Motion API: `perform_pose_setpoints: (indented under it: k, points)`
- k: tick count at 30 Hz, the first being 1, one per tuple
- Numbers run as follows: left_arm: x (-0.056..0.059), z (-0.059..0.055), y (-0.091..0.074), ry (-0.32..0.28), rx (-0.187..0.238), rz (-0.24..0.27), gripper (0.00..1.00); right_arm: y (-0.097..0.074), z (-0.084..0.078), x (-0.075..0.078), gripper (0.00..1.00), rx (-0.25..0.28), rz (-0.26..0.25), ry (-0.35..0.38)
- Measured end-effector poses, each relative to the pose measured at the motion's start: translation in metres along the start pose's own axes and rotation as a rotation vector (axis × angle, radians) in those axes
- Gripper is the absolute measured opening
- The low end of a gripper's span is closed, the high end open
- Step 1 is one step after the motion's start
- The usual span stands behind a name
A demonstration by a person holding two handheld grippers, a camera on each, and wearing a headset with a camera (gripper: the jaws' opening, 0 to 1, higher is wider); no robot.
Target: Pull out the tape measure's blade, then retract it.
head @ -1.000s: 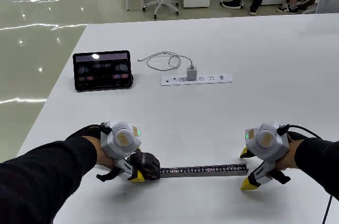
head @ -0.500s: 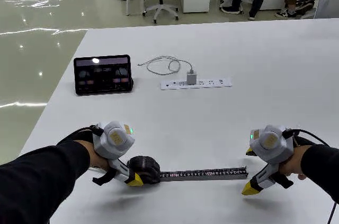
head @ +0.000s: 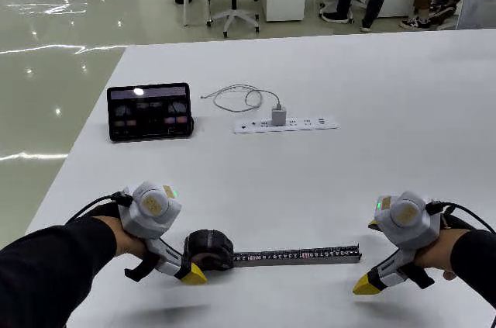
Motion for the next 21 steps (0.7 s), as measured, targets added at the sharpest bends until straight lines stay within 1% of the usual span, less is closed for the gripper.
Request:
perform_pose_setpoints:
  k: [1, 2, 3, 4, 5, 6, 7, 9, 10, 11, 12, 13, 14, 15, 16, 17, 19, 20, 21]
  points:
    - [0.001, -0.001, -0.002, -0.002, 0.01, -0.017, 0.99, -0.001, -0.001, 0.0, 0.86, 0.01, -0.007, 0.009]
    - [0.007, -0.001, -0.003, -0.042, 0.038, -0.051, 0.99, -0.002, -0.003, -0.001, 0.85, 0.016, -0.015, 0.011]
    - [0.006, -0.002, -0.004, -0.054, 0.037, -0.046, 1.0, -0.002, -0.004, -0.001, 0.85, 0.022, -0.02, 0.011]
    - [0.005, -0.004, -0.005, -0.043, 0.037, -0.03, 1.0, -0.003, -0.005, -0.002, 0.86, 0.023, -0.026, 0.012]
    - [0.004, -0.006, -0.005, -0.047, 0.048, -0.003, 1.0, -0.004, -0.007, -0.003, 0.87, 0.03, -0.033, 0.017]
    - [0.004, -0.007, -0.007, -0.054, 0.049, 0.0, 1.0, -0.005, -0.008, -0.004, 0.87, 0.038, -0.04, 0.022]
    - [0.004, -0.008, -0.008, -0.087, 0.07, 0.016, 1.0, -0.006, -0.01, -0.005, 0.88, 0.046, -0.044, 0.029]
    - [0.006, -0.009, -0.01, -0.17, 0.105, 0.003, 1.0, -0.008, -0.013, -0.008, 0.9, 0.056, -0.037, 0.058]
    - [0.008, -0.009, -0.014, -0.206, 0.13, -0.004, 1.0, -0.009, -0.015, -0.009, 0.92, 0.068, -0.04, 0.071]
    - [0.007, -0.01, -0.016, -0.203, 0.137, 0.005, 1.0, -0.01, -0.017, -0.009, 0.92, 0.073, -0.047, 0.078]
    - [0.008, -0.012, -0.018, -0.207, 0.158, 0.028, 1.0, -0.013, -0.019, -0.01, 0.93, 0.087, -0.052, 0.082]
    - [0.008, -0.013, -0.02, -0.22, 0.175, 0.033, 1.0, -0.015, -0.02, -0.01, 0.93, 0.112, -0.061, 0.088]
    - [0.01, -0.015, -0.022, -0.22, 0.184, 0.031, 1.0, -0.018, -0.021, -0.01, 0.93, 0.128, -0.065, 0.096]
    - [0.008, -0.017, -0.025, -0.238, 0.215, 0.066, 1.0, -0.021, -0.024, -0.01, 0.94, 0.142, -0.073, 0.126]
    - [0.009, -0.019, -0.027, -0.252, 0.225, 0.081, 1.0, -0.023, -0.026, -0.011, 0.95, 0.15, -0.074, 0.133]
    - [0.009, -0.022, -0.03, -0.271, 0.244, 0.087, 1.0, -0.027, -0.029, -0.011, 0.96, 0.16, -0.087, 0.139]
    - [0.011, -0.026, -0.035, -0.313, 0.255, 0.095, 1.0, -0.031, -0.032, -0.012, 0.97, 0.181, -0.111, 0.149]
    - [0.011, -0.03, -0.038, -0.329, 0.279, 0.112, 1.0, -0.034, -0.033, -0.013, 0.97, 0.213, -0.136, 0.161]
    - [0.012, -0.032, -0.04, -0.335, 0.286, 0.118, 1.0, -0.036, -0.034, -0.014, 0.97, 0.235, -0.155, 0.177]
Point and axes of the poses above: the centre of the closed fingertips' face, and the gripper's own axes: y roughly forward along the fingers, x roughly to its right, z roughly out of its top, the point moved 9 cm from there along -y, roughly backward along the fingers, and after that the axes turned 5 degrees about z, right-handed, at the moved point
